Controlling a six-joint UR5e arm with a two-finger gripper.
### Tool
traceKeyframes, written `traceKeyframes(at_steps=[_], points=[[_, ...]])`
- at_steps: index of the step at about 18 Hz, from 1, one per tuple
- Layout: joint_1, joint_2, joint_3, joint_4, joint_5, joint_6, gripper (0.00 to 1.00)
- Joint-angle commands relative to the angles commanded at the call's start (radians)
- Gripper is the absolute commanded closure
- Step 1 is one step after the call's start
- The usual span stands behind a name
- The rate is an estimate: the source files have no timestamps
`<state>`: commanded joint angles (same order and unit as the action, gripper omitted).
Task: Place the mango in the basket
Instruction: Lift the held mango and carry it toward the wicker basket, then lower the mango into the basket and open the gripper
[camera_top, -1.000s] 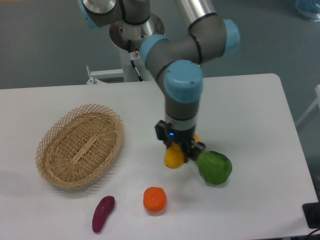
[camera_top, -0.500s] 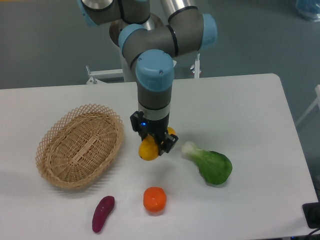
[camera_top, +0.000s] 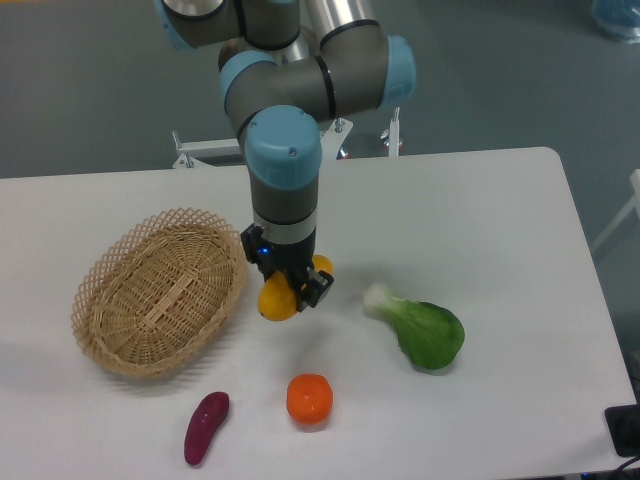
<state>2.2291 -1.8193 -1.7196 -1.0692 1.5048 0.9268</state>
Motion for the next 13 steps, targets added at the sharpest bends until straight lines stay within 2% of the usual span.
traceKeyframes(at_steps=[3,9,13], points=[[-0.069,-0.009,-0.028,0.014,-0.002,-0.066,0.74],[-0.206,-0.028,-0.035,0.015,0.011,-0.195,0.73],[-0.229,-0.037,-0.054,0.04,0.012,-0.223,0.73]])
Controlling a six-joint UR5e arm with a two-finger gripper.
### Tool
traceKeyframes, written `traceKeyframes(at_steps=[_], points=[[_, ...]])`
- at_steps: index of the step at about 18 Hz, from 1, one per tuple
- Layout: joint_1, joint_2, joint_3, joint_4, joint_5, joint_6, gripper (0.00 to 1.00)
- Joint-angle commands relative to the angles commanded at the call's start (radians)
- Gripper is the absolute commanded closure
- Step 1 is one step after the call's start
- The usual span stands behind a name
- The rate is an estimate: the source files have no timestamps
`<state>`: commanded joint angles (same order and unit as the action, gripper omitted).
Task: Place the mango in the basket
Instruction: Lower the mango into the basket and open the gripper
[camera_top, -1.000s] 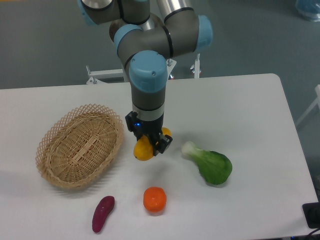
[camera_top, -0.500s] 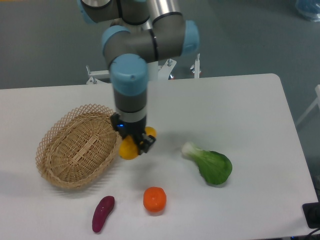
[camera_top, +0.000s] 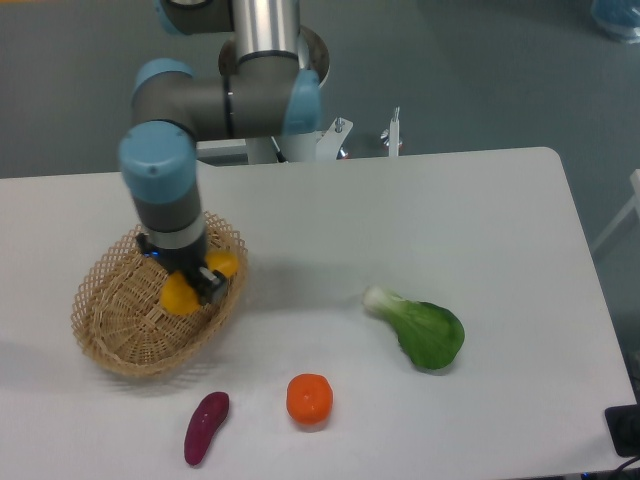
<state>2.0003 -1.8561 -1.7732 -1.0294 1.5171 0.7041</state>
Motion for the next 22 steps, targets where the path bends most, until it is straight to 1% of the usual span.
traceKeyframes(at_steps=[3,5,8,10,12,13,15,16,22], points=[[0.0,-0.011,-0.025,0.032,0.0,-0.003,0.73],[-0.003,-0.018,-0.028,0.04,0.0,-0.005,0.7],[-0.011,-0.023,-0.048,0.054,0.009,-0.003,0.69],[-0.012,-0.026,-0.06,0.064,0.034,-0.005,0.62],[-0.014,-0.034,-0.06,0.068,0.035,0.0,0.53],[-0.014,-0.038,-0.06,0.075,0.037,-0.002,0.5],[-0.015,-0.04,-0.06,0.084,0.038,-0.005,0.33],[-0.015,-0.038,-0.061,0.083,0.044,-0.003,0.0],[-0.028,-0.023,-0.064,0.107,0.046,-0.005,0.0]])
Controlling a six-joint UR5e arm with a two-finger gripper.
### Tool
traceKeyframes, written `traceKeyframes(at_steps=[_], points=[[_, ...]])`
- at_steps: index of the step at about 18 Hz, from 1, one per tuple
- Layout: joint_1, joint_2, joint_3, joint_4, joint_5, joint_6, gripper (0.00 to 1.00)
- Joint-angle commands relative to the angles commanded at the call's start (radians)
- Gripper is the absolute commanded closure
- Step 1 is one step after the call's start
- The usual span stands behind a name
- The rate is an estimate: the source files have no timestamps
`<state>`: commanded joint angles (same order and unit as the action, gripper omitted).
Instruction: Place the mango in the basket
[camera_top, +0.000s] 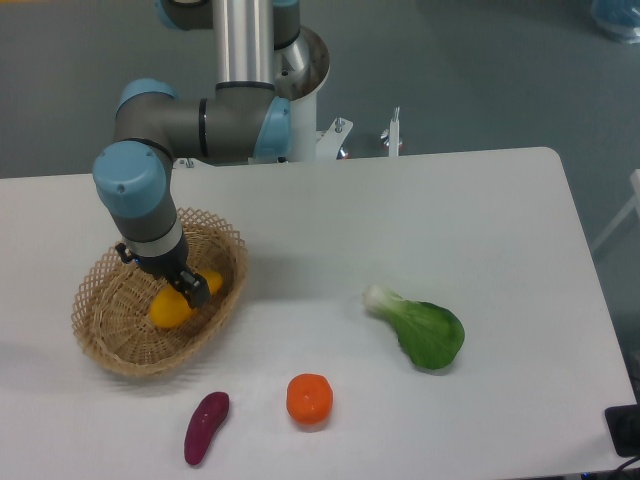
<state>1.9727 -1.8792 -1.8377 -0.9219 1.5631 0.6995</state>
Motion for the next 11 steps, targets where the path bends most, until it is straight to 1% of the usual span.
traceKeyframes(at_steps=[3,5,8,11], points=[[0.006,0.014,0.014,-0.002,0.003,0.005,0.0],[0.032,0.017,0.023,-0.002,0.02,0.011,0.0],[0.11,0.014,0.049,0.002,0.023,0.02,0.0],[0.202,0.012,0.1,-0.002,0.018,0.051,0.0]])
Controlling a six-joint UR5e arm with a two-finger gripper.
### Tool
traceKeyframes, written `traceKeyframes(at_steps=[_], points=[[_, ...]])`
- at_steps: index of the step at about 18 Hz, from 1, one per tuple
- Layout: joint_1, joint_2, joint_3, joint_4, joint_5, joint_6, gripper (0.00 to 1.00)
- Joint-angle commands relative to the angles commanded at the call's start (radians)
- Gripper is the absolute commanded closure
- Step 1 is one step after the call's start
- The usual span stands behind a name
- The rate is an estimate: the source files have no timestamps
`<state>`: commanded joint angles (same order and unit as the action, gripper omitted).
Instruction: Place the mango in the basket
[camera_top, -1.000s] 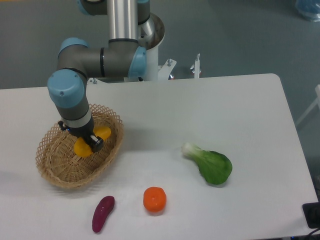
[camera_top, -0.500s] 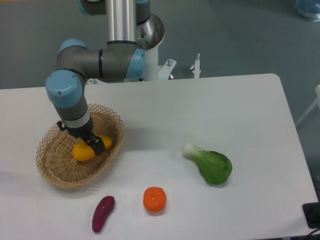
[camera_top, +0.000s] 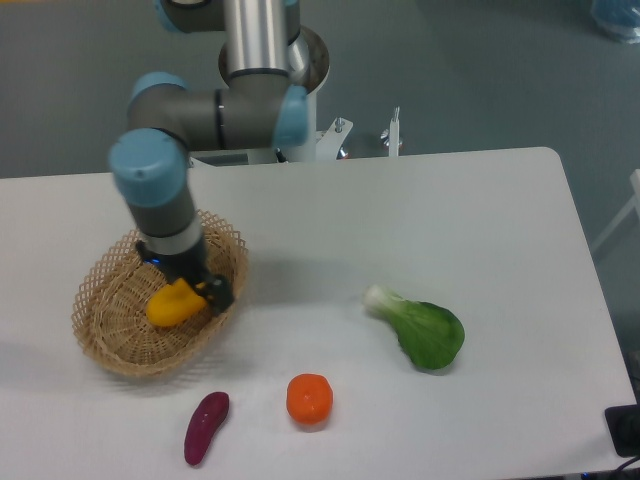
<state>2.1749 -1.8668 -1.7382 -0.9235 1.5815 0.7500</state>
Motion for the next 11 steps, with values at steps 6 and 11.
traceKeyframes(at_steps=[6,11], points=[[0.117,-0.015,0.031,-0.003,0.003,0.138,0.0],[0.223,-0.026,0.031,0.0,0.005,0.261,0.0]])
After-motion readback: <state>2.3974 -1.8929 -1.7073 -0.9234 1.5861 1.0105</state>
